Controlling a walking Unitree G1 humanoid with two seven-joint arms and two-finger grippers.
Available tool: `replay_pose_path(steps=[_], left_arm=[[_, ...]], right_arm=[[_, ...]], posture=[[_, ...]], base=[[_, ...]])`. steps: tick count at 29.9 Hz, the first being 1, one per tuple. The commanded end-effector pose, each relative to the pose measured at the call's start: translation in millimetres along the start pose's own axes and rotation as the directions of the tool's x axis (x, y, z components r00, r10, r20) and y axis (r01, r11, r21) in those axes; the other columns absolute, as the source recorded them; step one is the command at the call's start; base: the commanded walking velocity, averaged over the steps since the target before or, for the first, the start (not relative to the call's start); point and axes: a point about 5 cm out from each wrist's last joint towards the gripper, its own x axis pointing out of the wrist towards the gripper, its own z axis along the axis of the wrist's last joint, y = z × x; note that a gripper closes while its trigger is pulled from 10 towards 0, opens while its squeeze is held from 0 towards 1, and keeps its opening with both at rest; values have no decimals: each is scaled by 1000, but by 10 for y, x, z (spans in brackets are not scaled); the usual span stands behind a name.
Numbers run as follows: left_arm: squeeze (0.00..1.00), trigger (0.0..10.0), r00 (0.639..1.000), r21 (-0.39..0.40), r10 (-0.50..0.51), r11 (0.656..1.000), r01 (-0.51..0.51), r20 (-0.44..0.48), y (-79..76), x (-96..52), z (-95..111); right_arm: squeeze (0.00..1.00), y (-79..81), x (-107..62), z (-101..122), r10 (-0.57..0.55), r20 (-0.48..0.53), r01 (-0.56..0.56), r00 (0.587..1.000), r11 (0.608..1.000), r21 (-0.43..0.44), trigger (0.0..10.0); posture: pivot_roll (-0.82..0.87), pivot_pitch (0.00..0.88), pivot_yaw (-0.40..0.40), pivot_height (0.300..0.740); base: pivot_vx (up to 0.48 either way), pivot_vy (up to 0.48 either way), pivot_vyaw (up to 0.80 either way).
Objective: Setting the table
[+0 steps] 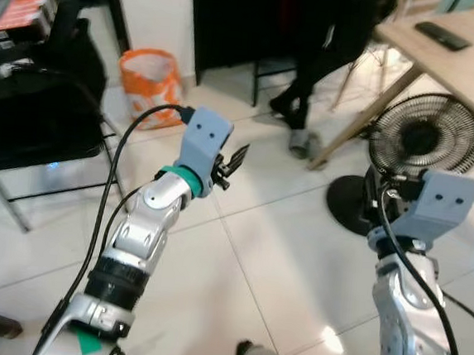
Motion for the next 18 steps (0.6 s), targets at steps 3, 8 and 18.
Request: replay_pose_path(steps=[3,8,18], left_arm=[[0,10000,1000,-3,3,1000,-3,-20,10,-22,-56],[0,10000,1000,-3,3,1000,-3,-20,10,-24,-56],[0,10000,1000,-22,6,1000,-7,-13,15,-26,-40]], right_arm=[[0,3,-10,-38,1,-20,-1,1000,1000,7,10000],[0,5,-11,-38,1,-20,-1,1000,1000,8,10000],[0,9,-5,-34,0,-18,0,1000,1000,9,10000]], posture=[[23,0,87,740],[22,0,88,740],[25,0,88,740]], base=[[0,0,-800],[0,0,-800],[0,0,-800]])
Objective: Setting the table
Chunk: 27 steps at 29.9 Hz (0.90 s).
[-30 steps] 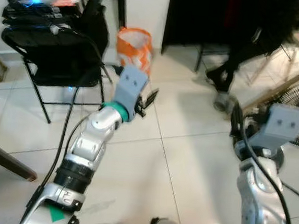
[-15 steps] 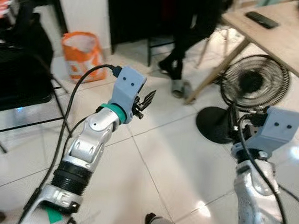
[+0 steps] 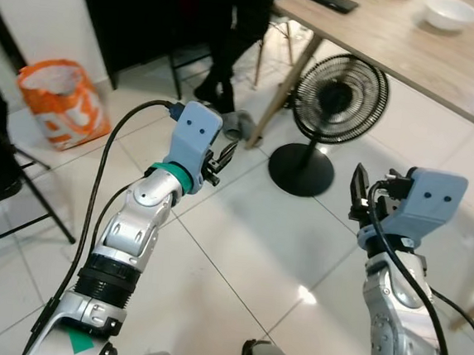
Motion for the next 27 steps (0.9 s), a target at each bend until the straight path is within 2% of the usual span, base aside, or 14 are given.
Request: replay_pose_path(steps=[1,10,27], left_arm=[[0,10000,1000,-1,-6,1000,6,-6,-10,-1,-7],[0,10000,1000,21,28,999,-28,-8,24,22,-2],[0,10000,997,26,71,997,-71,-5,74,84,22]], right_arm=[[0,-24,-7,-16,-11,-9,11,1000,1000,5,10000],[0,-13,6,-12,-13,-6,13,1000,1000,6,10000],[0,11,38,-10,-13,4,13,1000,1000,-4,10000]], posture=[[26,0,88,740],[30,0,90,740],[35,0,95,740]], base=[[0,0,-800],[0,0,-771],[480,0,0]])
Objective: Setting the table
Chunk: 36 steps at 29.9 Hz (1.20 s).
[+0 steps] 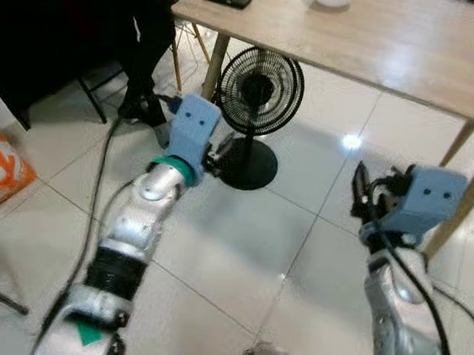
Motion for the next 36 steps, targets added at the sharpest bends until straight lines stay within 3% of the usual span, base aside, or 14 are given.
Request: replay_pose_path(steps=[1,13,36], left_arm=[[0,10000,999,11,27,1000,-27,-25,83,-38,-70],[0,10000,999,10,24,1000,-24,-22,82,-27,-62],[0,10000,1000,9,20,1000,-20,-22,72,-22,-63]], right_arm=[[0,35,-7,-16,7,-6,-7,1000,1000,12,10000],[0,32,-7,-22,3,-9,-3,1000,1000,25,10000],[0,11,-1,-21,-7,-8,7,1000,1000,22,10000]], posture=[[35,0,95,740],[35,0,97,740],[37,0,96,740]], base=[[480,0,0],[447,0,-338],[406,0,-769]])
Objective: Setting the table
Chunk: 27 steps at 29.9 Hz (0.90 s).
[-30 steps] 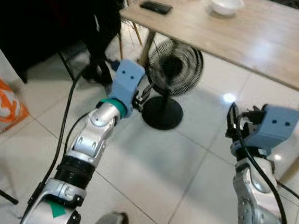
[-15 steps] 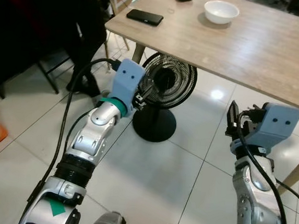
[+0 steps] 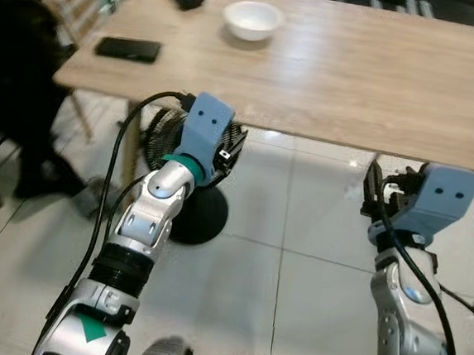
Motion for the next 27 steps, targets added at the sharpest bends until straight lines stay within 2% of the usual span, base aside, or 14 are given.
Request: replay_pose_path(steps=[1,27], left_arm=[[0,10000,1000,-1,5,1000,-5,-12,7,-8,-29],[0,10000,1000,-5,5,1000,-6,-12,0,-9,-35]], right_arm=[[0,-8,5,-7,-2,-4,2,1000,1000,-1,10000],[0,-12,2,6,2,3,-2,1000,1000,-8,10000]], posture=[[36,0,95,740],[35,0,93,740]], base=[[398,0,0],[397,0,0]])
